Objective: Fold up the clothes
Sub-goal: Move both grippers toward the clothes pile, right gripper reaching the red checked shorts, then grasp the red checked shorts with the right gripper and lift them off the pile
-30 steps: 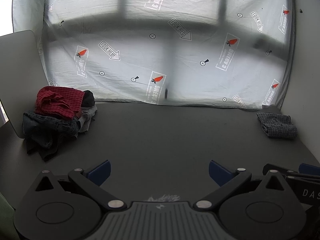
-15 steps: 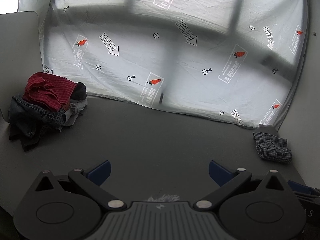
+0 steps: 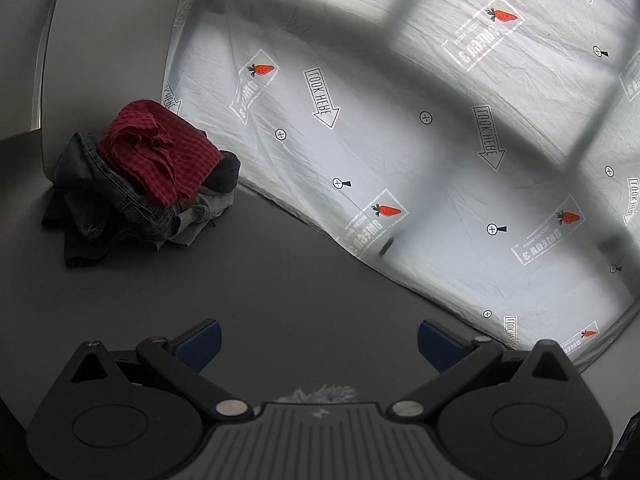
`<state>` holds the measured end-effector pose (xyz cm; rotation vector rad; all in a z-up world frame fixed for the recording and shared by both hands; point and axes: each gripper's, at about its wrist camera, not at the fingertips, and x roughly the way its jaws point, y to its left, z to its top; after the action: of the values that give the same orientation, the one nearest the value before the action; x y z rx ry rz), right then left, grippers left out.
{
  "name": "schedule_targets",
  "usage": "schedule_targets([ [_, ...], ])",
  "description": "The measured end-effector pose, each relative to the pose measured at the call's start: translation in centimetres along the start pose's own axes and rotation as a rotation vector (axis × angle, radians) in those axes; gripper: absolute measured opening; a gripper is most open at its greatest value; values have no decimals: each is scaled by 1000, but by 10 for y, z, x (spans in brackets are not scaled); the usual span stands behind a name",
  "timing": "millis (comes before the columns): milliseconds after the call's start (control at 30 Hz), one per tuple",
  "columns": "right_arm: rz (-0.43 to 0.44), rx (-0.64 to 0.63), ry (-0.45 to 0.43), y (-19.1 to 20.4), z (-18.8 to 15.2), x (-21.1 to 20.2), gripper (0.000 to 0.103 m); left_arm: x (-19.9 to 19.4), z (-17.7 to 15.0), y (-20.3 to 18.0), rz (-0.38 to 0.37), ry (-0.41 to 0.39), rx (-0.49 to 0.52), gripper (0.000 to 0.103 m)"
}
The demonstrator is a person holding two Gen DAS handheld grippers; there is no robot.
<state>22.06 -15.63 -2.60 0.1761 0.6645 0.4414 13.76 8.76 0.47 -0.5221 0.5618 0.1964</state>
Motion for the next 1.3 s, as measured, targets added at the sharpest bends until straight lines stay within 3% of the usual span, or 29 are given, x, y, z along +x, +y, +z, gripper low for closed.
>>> schedule_targets([
  [233,51,-97,12,86,28,111,98,70,76,98,149,-6,-5,103],
  [333,58,-208,20,134,38,164,83,97,112,152,176,5,-61,103],
  [400,73,-326,26,175,43,206,68,111,132,187,201,4,-110,103],
  [467,96,-434,34,203,46,242,63,123,149,222,235,-7,-143,103],
  [600,111,-716,20,269,31,320,51,144,168,266,303,-36,-103,103],
  [767,56,-865,67,312,15,392,47,163,181,298,372,-29,-117,103],
  [800,27,-906,51,318,13,402,37,165,181,302,369,-28,-131,103],
  [833,11,-934,35,320,11,405,25,169,181,305,364,-19,-147,103],
  [867,-9,-959,14,321,10,406,0,172,180,309,360,-8,-160,103],
  [1000,-73,-1004,-135,311,16,388,0,183,180,308,369,6,-168,103],
  [1100,-170,-992,-284,294,35,356,0,187,184,298,361,-10,-148,103],
  [1300,-506,-810,-655,232,119,243,0,179,190,253,323,-64,-83,103],
])
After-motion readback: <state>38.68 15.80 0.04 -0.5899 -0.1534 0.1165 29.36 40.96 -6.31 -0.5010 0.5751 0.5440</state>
